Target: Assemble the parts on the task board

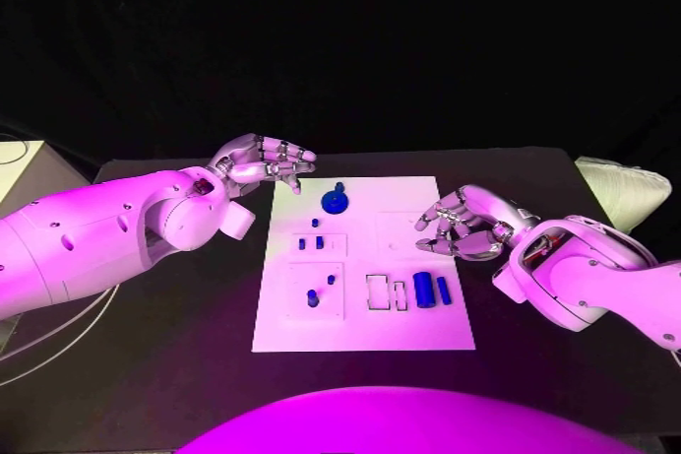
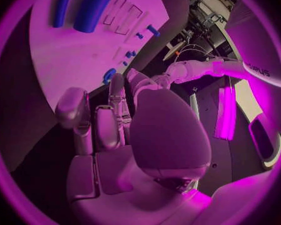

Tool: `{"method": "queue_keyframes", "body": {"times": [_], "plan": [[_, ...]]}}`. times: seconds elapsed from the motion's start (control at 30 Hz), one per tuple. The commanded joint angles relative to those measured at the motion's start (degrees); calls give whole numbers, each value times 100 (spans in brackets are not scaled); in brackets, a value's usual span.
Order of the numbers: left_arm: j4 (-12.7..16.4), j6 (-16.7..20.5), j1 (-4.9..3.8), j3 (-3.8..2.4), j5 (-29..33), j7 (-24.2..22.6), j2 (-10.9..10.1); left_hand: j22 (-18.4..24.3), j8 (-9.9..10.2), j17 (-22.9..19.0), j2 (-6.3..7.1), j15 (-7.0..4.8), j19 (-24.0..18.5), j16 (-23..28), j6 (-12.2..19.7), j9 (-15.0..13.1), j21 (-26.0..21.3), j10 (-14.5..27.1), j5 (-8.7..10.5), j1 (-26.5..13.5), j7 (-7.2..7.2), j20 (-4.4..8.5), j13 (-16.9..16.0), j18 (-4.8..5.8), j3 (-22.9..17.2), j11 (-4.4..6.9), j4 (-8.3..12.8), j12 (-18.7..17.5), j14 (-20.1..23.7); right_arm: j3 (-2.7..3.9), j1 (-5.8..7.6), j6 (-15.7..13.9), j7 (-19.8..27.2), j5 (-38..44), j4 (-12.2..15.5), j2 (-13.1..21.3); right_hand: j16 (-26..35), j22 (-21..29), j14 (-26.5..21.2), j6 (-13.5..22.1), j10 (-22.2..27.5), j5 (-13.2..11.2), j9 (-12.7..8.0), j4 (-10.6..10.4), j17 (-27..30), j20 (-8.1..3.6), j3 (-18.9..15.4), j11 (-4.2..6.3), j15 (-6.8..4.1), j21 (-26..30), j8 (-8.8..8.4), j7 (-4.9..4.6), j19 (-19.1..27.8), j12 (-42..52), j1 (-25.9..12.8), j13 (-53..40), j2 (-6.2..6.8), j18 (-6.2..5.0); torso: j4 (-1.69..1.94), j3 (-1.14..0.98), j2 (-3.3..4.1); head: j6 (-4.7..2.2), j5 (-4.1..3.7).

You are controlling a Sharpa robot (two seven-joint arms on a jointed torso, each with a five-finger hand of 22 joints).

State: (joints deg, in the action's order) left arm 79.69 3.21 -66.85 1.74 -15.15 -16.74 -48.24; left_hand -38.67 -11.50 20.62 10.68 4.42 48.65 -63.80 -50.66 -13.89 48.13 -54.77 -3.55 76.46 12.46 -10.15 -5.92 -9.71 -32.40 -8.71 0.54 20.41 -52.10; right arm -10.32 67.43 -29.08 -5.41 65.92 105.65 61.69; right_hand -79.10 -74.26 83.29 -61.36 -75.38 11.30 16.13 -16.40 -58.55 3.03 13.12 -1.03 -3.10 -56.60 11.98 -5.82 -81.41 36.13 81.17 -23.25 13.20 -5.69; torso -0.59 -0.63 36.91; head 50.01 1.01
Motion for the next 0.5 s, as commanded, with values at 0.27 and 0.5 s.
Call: {"method": "queue_keyframes", "body": {"times": [0.27,0.5], "plan": [[100,-10,14,1,215,-118,-20,16,2,-3,6,37,42,8,31,9,-42,43,-11,-76,-9,-8,8,-80,24,-3,-15,33,-5,-72,-23,563,-1027,352,256,448,-842,-1004,490,54,-700,222,198,-27,-2320,-8,-851,33,1,-1663,415,58,-407,4023,-555,-5072,-158,260,-11,4,-4,-1,-115],[159,-30,21,2,251,-114,-33,16,2,-3,6,37,42,8,31,9,-42,43,-11,-76,-9,-8,8,-80,24,-3,-15,33,-5,-104,-198,565,-1467,862,353,446,-972,-1130,584,41,-970,327,254,-44,-2757,-13,-1526,54,-12,-1920,576,94,-468,4558,-771,-5764,-390,303,-6,4,-5,-1,-160]]}}
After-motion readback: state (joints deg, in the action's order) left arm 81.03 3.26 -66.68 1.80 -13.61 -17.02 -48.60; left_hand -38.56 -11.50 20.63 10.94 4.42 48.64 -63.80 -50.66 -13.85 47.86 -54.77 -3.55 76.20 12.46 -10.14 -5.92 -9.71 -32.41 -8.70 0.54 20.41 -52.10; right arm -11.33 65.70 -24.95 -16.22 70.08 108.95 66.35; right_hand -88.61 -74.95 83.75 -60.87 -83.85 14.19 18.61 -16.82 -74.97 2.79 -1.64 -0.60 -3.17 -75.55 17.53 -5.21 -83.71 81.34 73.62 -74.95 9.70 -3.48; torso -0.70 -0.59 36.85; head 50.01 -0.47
